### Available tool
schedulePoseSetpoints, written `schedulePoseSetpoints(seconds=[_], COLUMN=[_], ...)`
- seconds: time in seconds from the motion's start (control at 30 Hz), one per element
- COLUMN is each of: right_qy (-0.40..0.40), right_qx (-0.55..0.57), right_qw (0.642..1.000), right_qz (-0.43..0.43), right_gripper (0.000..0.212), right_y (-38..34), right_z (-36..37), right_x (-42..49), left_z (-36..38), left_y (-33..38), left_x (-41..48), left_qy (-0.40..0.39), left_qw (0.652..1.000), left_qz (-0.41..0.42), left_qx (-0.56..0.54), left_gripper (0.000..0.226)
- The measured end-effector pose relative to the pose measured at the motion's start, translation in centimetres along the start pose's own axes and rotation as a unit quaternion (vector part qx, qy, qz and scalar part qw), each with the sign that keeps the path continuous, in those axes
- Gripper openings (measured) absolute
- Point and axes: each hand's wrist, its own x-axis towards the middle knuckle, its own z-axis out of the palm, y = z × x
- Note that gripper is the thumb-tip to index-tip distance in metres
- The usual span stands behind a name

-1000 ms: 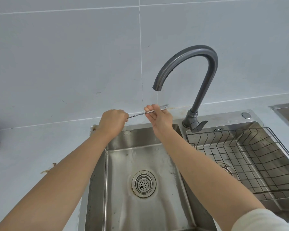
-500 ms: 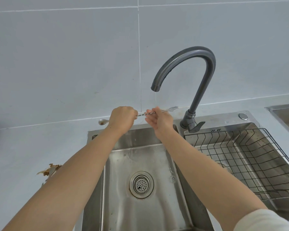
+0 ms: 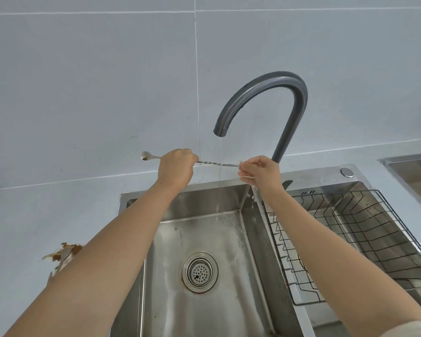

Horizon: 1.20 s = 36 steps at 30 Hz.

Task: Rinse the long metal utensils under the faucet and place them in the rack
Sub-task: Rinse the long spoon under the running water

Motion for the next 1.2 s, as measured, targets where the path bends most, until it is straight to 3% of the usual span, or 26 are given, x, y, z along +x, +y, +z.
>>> schedulePoseSetpoints(seconds=[0.07,0.13,0.27,0.37,0.6,0.7,0.8,0.93,1.2], right_qy=[-0.033,-0.073,-0.132,-0.145,-0.143,-0.133,-0.124,-0.132,-0.129], right_qx=[-0.160,-0.302,-0.382,-0.372,-0.303,-0.254,-0.177,-0.118,-0.054], right_qw=[0.985,0.948,0.913,0.916,0.941,0.956,0.975,0.984,0.990], right_qz=[-0.053,-0.074,-0.060,-0.048,-0.052,-0.057,-0.043,-0.036,0.000], right_gripper=[0.020,0.009,0.021,0.029,0.016,0.021,0.025,0.026,0.019], right_y=[0.0,0.0,0.9,1.6,2.4,2.1,1.8,1.6,2.2], right_z=[-0.8,-1.1,0.1,1.4,3.0,3.3,3.5,3.4,2.8], right_x=[0.1,0.0,-0.1,0.0,0.6,0.8,0.8,0.8,0.6], left_z=[0.2,0.7,1.0,1.5,2.4,2.8,2.7,2.4,3.1], left_y=[0.8,1.4,2.5,2.5,2.2,2.8,3.5,4.5,5.4], left_x=[0.1,0.3,0.4,0.5,-1.5,-2.4,-1.6,-0.3,0.5], left_qy=[0.007,-0.003,0.043,0.080,0.199,0.140,-0.009,-0.029,-0.024], left_qw=[1.000,1.000,0.997,0.993,0.967,0.957,0.877,0.781,0.755], left_qz=[0.010,0.017,0.061,0.086,0.083,-0.019,-0.183,-0.209,-0.216], left_qx=[-0.002,-0.007,0.002,-0.029,-0.133,-0.254,-0.444,-0.588,-0.619], left_gripper=[0.031,0.038,0.028,0.032,0.020,0.013,0.026,0.024,0.019])
